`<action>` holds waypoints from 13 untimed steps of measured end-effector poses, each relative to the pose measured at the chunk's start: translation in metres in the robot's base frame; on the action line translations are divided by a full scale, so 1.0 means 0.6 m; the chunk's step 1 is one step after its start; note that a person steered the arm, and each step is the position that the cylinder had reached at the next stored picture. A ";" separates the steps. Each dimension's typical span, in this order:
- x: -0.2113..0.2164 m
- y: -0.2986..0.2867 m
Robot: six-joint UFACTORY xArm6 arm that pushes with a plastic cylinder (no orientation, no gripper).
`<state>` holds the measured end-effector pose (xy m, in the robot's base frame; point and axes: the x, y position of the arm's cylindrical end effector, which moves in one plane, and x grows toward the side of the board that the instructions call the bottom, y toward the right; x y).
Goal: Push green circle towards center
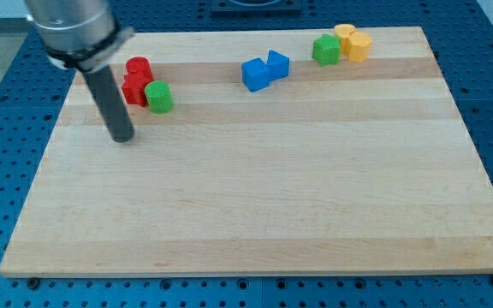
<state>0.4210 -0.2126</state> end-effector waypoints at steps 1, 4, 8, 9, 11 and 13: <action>-0.049 -0.009; -0.064 -0.008; -0.068 0.081; -0.088 0.076; -0.146 0.108; -0.197 0.116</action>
<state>0.3030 -0.1428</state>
